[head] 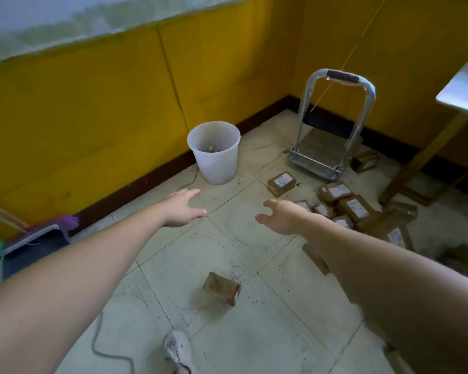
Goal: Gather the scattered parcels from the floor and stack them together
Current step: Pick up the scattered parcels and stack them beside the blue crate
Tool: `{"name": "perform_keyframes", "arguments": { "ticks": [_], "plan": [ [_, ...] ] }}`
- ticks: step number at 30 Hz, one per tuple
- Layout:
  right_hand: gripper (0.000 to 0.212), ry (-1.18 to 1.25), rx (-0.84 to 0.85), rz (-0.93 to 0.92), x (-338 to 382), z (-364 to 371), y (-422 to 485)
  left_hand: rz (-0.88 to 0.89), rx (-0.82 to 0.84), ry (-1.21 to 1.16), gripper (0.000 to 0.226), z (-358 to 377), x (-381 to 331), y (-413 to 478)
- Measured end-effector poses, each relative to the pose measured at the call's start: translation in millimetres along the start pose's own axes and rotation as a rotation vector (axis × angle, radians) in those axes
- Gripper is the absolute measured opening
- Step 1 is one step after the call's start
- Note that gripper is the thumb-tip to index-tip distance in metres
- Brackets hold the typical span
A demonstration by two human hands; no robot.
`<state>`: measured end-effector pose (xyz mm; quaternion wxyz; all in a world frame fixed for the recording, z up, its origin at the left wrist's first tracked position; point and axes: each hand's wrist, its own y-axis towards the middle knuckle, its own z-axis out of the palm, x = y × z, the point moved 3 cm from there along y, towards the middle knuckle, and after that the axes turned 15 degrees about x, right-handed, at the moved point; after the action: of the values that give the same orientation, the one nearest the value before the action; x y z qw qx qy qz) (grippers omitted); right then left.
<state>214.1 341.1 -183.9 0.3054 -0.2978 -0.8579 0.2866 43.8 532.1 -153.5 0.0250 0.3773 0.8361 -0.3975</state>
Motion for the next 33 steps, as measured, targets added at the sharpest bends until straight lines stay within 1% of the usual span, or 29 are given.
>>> {"name": "perform_keyframes", "arguments": {
  "ticks": [4, 8, 12, 16, 19, 22, 27, 30, 33],
  "plan": [
    [0.068, 0.161, 0.018, 0.079, 27.0, 26.3, 57.8, 0.032, 0.111, -0.014, 0.074, -13.9, 42.2, 59.8],
    [0.068, 0.309, 0.085, 0.140, 31.5, 77.7, 99.9, 0.001, 0.267, -0.011, 0.073, 4.9, 74.7, 111.3],
    [0.068, 0.429, 0.178, 0.211, 6.5, 133.1, 147.3, -0.027, 0.377, -0.009, 0.072, 51.8, 96.4, 175.6],
    [0.067, 0.556, 0.211, 0.291, -35.3, 188.5, 219.3, -0.069, 0.446, -0.030, 0.071, 129.8, 124.9, 253.6],
    [0.065, 0.683, 0.202, 0.335, -66.8, 240.0, 286.3, -0.101, 0.465, -0.058, 0.070, 195.4, 155.6, 315.5],
    [0.065, 0.788, 0.223, 0.368, -92.5, 302.4, 354.2, -0.135, 0.447, -0.082, 0.068, 256.8, 193.0, 376.2],
    [0.065, 0.855, 0.251, 0.408, -126.3, 409.5, 450.1, -0.208, 0.423, -0.166, 0.068, 350.4, 255.5, 466.3],
    [0.066, 0.902, 0.240, 0.450, -141.9, 464.5, 495.0, -0.262, 0.408, -0.239, 0.072, 400.7, 285.2, 509.4],
    [0.074, 1.060, 0.232, 0.466, -150.8, 506.8, 527.1, -0.320, 0.400, -0.375, 0.083, 443.8, 305.3, 539.5]
  ]
}}
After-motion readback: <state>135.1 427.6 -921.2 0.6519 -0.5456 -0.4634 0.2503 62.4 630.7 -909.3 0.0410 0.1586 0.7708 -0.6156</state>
